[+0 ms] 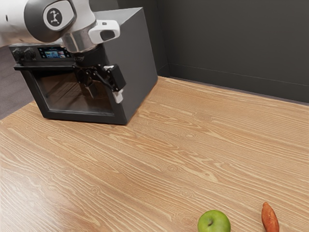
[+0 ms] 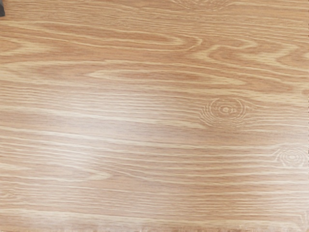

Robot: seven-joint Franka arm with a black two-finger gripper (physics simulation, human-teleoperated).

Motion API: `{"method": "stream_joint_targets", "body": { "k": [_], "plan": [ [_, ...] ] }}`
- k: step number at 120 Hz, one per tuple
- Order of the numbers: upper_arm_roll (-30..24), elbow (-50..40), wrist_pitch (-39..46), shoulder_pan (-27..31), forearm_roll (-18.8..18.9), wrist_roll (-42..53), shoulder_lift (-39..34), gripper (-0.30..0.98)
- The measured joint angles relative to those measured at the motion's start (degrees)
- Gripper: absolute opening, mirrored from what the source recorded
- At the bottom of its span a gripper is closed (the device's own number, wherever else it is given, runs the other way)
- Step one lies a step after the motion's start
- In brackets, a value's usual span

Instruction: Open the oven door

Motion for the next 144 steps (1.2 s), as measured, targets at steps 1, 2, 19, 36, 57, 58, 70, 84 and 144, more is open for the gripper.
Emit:
{"method": "stream_joint_targets", "body": {
  "k": [1,2,19,36,57,58,70,84,144],
  "plan": [
    [0.01,0.01,-0.09,-0.06,-0.02,0.1,0.0,0.69],
    [0.01,0.02,-0.18,-0.13,-0.03,0.19,0.01,0.69],
    [0.07,0.65,-1.35,-0.95,-0.35,1.6,0.02,0.69],
    [2.48,3.73,-2.44,-3.16,9.63,13.2,-14.36,0.68],
    [14.03,-29.38,23.05,-1.58,17.88,33.24,-27.89,0.69],
    [14.22,-29.86,24.19,-1.72,18.04,34.1,-27.95,0.69],
    [15.76,-31.95,35.57,-3.89,19.32,43.78,-25.87,0.69],
    [18.9,-31.42,44.23,-5.78,18.99,53.66,-23.2,0.69],
    [24.01,-25.32,61.19,-3.09,7.76,79.53,-5.35,0.69]
  ]
}}
